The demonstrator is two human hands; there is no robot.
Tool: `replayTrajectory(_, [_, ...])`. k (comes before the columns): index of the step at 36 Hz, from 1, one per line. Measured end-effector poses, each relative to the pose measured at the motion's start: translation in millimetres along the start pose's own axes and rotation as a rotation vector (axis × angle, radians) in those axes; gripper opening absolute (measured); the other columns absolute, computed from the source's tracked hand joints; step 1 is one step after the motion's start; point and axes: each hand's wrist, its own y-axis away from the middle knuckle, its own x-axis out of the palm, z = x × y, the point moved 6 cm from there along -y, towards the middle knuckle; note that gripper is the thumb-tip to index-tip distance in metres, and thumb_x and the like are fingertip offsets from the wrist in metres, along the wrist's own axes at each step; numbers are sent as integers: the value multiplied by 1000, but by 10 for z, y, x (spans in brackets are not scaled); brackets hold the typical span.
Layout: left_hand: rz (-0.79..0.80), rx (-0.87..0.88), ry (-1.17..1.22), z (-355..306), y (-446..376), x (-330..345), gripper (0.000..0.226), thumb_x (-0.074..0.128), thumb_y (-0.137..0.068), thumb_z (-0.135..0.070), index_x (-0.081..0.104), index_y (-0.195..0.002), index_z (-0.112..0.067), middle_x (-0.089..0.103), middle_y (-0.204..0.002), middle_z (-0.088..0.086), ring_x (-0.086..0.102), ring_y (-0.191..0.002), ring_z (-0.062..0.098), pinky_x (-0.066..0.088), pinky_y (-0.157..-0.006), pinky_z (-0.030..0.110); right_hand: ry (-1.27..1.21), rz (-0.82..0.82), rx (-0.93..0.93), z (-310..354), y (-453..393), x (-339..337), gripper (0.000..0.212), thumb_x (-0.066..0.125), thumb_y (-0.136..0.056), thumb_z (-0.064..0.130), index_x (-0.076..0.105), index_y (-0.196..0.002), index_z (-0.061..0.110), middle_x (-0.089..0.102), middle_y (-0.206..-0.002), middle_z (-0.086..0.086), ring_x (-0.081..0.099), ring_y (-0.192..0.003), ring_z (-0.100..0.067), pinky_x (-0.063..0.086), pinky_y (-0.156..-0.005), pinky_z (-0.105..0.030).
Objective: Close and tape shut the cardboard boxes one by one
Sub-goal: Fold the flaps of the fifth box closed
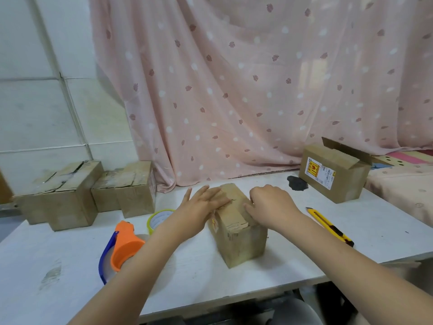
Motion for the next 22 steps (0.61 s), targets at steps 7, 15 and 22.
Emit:
replayTrajectory(7, [-5, -16, 66, 71, 25, 17, 65, 41, -104, -14, 18, -152, -52, 17, -162, -5, 15, -149, 18, 19, -119, 54, -325, -6, -168, 154, -7, 26, 46, 44, -101, 47, 51, -137, 19, 55, -133, -3, 51, -124, -26, 44, -98, -39])
replayTrajectory(15, [-34, -413, -135, 533, 407, -376, 50, 47, -100, -31, 37, -148, -29, 47, -139, 8, 45, -127, 32, 48, -95, 43, -236, 219, -253, 384, 34, 349, 73, 22, -99, 68, 35, -153, 19, 24, -164, 2, 24, -149, -24, 14, -124, -43])
replayTrajectory(22, [588, -778, -264, 930, 1166, -499, 55, 42, -101, -51, 52, -138, -12, 57, -136, 6, 58, -120, 25, 47, -99, 31, -196, 189, -201, 434, 105, 338, 62, 15, -106, 53, 41, -144, 12, 37, -155, -5, 22, -148, -18, 10, -124, -44])
